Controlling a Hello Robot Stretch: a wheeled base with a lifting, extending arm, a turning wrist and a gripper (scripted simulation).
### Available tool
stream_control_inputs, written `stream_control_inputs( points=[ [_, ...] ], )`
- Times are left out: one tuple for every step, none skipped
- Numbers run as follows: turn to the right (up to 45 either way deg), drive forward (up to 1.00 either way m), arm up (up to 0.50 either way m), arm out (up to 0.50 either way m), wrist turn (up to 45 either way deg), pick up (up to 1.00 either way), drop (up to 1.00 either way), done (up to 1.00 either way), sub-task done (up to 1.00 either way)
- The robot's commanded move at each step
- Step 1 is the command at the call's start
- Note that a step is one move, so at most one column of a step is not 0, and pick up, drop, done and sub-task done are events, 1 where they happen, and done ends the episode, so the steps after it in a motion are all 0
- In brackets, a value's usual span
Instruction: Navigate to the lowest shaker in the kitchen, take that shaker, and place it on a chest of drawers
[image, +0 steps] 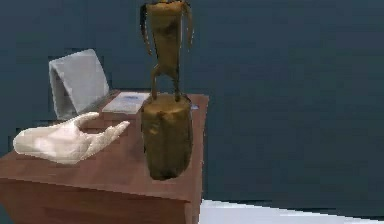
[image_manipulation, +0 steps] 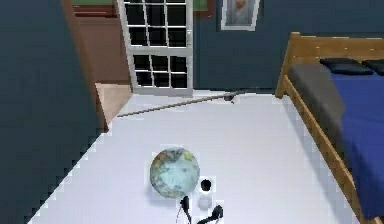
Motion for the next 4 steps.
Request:
stream_control_inputs(
  points=[
    [-45.0, 0.0, 0.0, 0.0, 0.0, 0.0, 0.0, 0.0, 0.0],
    [-45.0, 0.0, 0.0, 0.0, 0.0, 0.0, 0.0, 0.0, 0.0],
    [-3.0, 0.0, 0.0, 0.0, 0.0, 0.0, 0.0, 0.0, 0.0],
    [0.0, 0.0, 0.24, 0.0, 0.0, 0.0, 0.0, 0.0, 0.0]
  ],
)
